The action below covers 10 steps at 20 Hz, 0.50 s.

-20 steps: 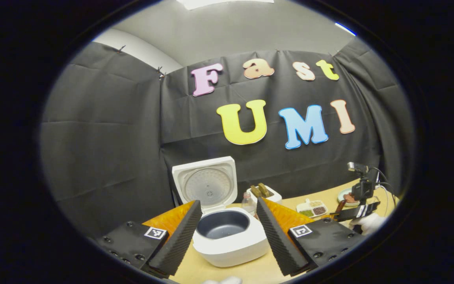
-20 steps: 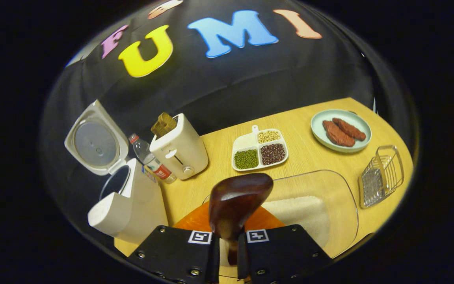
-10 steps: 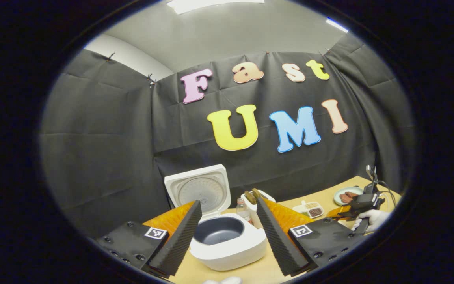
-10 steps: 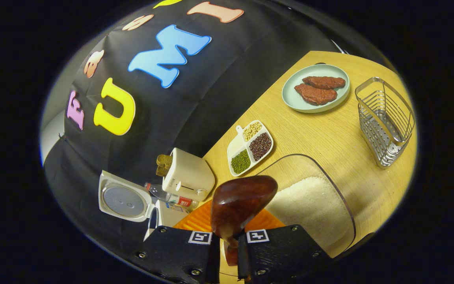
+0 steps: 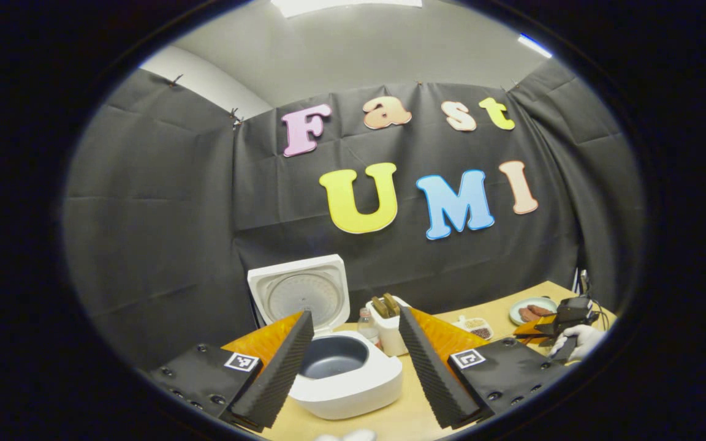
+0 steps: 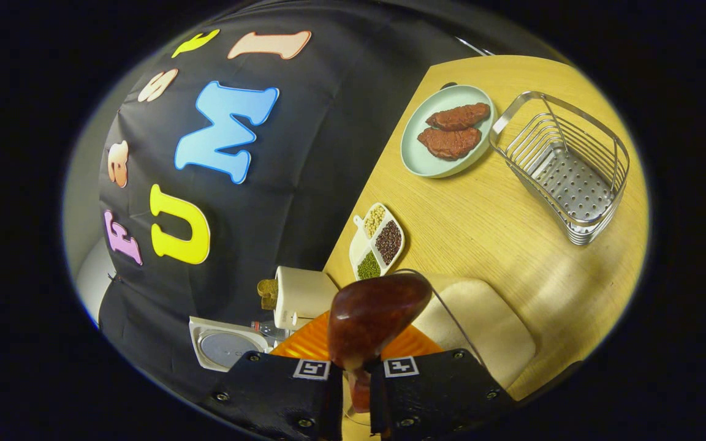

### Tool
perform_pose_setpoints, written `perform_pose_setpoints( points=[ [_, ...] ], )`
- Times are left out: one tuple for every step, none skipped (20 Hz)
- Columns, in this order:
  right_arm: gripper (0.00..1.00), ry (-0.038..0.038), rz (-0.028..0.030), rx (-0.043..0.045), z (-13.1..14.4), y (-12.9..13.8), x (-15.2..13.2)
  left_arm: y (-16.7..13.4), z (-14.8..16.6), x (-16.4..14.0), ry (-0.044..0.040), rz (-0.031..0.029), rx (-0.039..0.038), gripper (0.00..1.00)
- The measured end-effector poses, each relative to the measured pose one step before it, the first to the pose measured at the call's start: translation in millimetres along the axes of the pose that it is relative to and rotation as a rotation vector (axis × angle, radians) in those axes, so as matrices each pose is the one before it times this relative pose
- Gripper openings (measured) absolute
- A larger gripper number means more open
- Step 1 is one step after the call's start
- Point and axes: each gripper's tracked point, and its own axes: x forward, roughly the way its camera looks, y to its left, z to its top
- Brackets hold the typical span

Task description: Close the left gripper, press the button to open the rice cooker; take a wooden spoon from the chopstick holder with the right hand, scoop a spoonful of rice and pour it into the rice cooker, then put the wooden spoon back into the chopstick holder.

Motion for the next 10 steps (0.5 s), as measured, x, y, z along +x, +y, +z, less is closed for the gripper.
perform_pose_setpoints(
  points=[
    [0.18,-0.00240,0.00102,0.00743,1.23,1.77,-0.31,-0.08,-0.22,-0.30,0.00098,-0.00033,0.00109,0.97],
    [0.18,0.00120,0.00723,0.01188,0.31,3.09,-1.45,1.18,-0.39,-0.02,-0.00109,0.00137,-0.00004,0.97],
    [0.18,0.00128,0.00207,0.01714,1.10,3.90,-1.95,0.38,0.70,0.11,-0.00062,-0.00080,-0.00205,0.96],
    [0.18,0.00276,0.01091,0.01874,-0.52,7.47,0.25,0.29,-1.18,0.15,-0.00133,0.00173,-0.00221,0.96],
    [0.18,0.00288,0.01136,0.01334,0.10,6.99,-0.89,0.44,-0.45,0.53,-0.00259,-0.00141,-0.00466,0.97],
    [0.18,-0.00410,0.01351,0.00472,1.39,9.51,-2.66,0.59,0.01,1.01,-0.00040,0.00135,-0.00527,0.98],
    [0.18,-0.00252,0.01109,0.00298,1.77,9.44,-0.61,1.58,-0.50,0.05,-0.00029,0.00132,-0.00391,0.98],
    [0.17,-0.00485,0.01139,-0.00059,1.44,11.63,-2.05,1.31,1.14,-0.61,-0.00390,0.00189,-0.00329,0.99],
    [0.17,-0.00186,0.01698,-0.00115,0.88,12.74,-0.10,1.54,0.07,-2.32,-0.00633,0.00201,-0.00196,0.98],
    [0.18,0.00328,0.01207,-0.00439,-3.08,14.10,0.57,2.39,0.37,-0.81,-0.00595,0.00469,0.00043,0.96]
  ],
)
